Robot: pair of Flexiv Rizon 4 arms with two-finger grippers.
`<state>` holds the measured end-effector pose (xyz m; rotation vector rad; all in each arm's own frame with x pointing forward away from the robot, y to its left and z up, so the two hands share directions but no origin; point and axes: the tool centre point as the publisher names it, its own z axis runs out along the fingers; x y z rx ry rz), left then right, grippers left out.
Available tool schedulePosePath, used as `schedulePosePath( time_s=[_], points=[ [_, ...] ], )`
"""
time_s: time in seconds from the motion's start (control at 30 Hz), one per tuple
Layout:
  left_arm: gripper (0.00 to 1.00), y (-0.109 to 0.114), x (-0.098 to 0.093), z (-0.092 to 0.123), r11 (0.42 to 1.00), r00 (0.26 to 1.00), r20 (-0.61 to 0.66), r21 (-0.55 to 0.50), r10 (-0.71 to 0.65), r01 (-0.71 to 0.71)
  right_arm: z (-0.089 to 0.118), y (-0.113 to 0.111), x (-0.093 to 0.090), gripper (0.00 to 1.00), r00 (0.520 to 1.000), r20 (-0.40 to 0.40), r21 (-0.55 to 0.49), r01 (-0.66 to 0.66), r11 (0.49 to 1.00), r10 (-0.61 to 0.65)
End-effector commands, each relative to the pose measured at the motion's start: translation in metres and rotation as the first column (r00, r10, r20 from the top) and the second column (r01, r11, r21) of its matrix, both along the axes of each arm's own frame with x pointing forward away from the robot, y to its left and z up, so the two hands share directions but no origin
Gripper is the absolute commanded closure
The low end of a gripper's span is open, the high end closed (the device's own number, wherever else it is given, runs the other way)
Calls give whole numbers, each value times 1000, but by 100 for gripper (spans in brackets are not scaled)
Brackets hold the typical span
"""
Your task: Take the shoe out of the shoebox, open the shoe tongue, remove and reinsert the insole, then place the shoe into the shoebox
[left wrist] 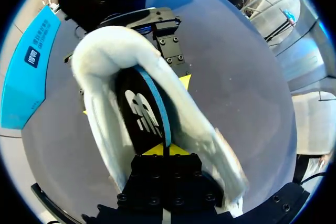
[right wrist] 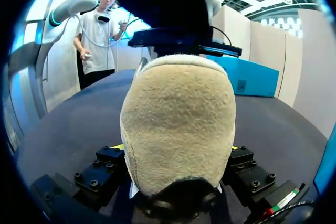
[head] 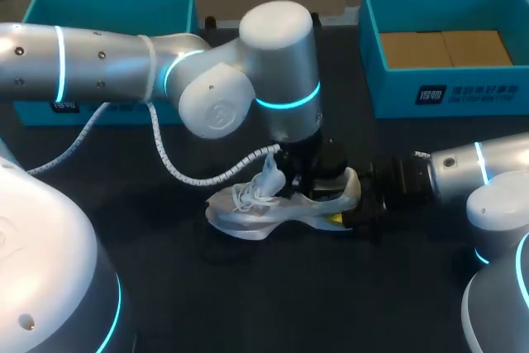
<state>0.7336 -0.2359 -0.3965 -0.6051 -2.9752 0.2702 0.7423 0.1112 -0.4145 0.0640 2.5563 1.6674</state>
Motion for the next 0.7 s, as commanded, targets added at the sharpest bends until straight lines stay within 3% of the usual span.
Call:
schedulePosePath(
  time_s=[0.03,0.7],
  points=[
    [100,11,10,13,1000,999,-37,5,-6,6,0,2,-1,100,1000,-1,-5,1,1000,-1],
    [100,30,2,71,996,998,-57,-86,-10,5,0,2,-1,100,1000,-1,-5,1,1000,-1]
  ],
)
